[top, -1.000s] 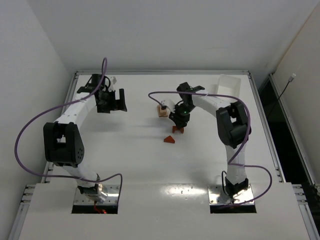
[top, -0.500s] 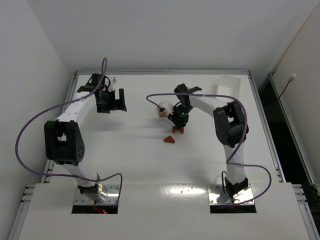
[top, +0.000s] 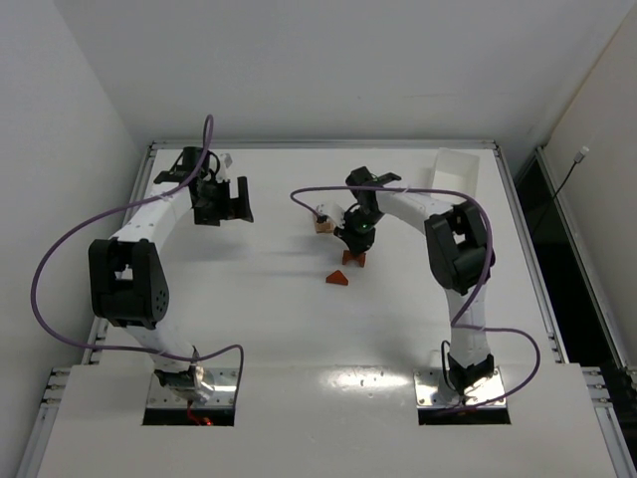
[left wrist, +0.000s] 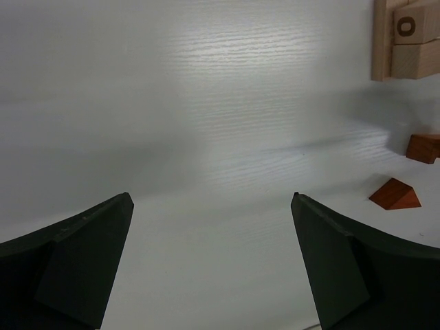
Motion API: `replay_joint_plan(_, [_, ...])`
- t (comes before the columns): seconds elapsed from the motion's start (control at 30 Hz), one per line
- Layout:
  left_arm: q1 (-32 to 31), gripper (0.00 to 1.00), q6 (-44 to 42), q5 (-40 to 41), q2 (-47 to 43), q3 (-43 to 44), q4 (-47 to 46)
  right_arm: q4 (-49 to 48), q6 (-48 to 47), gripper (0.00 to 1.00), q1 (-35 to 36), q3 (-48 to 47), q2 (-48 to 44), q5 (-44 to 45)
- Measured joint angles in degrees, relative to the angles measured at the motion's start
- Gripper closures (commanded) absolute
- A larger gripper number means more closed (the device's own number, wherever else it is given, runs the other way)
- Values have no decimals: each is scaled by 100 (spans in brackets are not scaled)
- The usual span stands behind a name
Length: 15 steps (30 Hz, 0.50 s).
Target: Build the wood block tower
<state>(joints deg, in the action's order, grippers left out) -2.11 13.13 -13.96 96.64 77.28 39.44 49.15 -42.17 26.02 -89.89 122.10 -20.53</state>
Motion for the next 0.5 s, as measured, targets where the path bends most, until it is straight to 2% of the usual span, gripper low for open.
replay_joint_plan(0.13, [0,0,0,-120,-2,-11,-9,-203,66,100,0,291,-326,28])
replay_joint_plan(0.3, [39,0,-2,-623,-306,-385,-72,-778,348,100,0,758,-1488,83])
replay_joint_plan(0.4, [184,0,-2,-1464,-546,-590,-131,-1462,544,100,0,1202,-2514,208])
replay_joint_plan(0.5, [415,0,129,-2778,-584,-719,-363,-2470,629,100,44,2004,-3751,474])
